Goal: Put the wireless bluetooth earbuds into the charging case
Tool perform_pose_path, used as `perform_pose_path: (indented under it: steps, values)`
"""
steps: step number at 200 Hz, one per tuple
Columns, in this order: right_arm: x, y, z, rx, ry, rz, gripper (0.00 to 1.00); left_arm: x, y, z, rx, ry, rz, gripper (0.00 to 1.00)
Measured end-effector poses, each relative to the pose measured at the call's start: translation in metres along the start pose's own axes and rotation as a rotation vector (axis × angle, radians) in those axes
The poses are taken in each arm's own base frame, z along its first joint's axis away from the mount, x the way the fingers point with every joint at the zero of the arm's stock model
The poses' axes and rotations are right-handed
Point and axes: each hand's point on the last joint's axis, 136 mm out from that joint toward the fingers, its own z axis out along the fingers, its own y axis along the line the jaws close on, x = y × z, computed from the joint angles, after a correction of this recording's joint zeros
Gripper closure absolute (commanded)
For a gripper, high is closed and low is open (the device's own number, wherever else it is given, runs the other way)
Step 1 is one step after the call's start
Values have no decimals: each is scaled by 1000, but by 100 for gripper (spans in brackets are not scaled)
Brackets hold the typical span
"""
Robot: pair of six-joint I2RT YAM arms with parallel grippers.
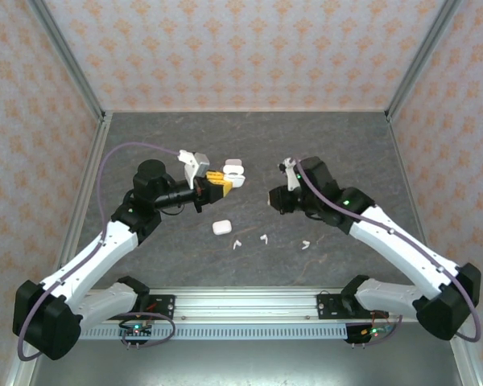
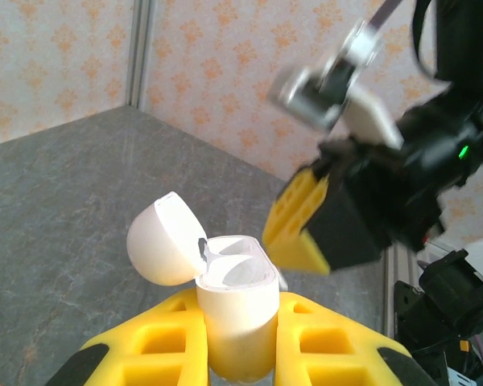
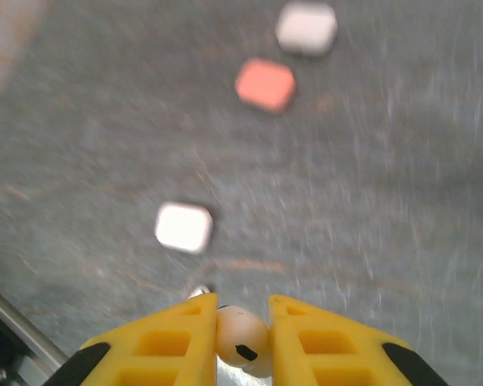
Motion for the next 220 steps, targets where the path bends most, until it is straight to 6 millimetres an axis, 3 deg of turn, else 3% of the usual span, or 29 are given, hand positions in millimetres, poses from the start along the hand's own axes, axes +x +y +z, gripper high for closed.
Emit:
perform_pose_path:
  steps: [35, 80, 134, 220]
  values:
    - [-53, 27, -30, -80, -177, -102, 80, 2, -6, 4, 34, 7, -2, 96]
    - [-82, 53, -43, -182, -282, -179, 80, 12, -14, 13, 82, 41, -16, 97]
    - [-79, 83, -29, -283, -263, -259, 80, 9, -17, 18, 98, 45, -12, 97]
    - [-71, 91, -12, -327, -214, -268, 80, 4, -19, 18, 101, 35, 17, 97]
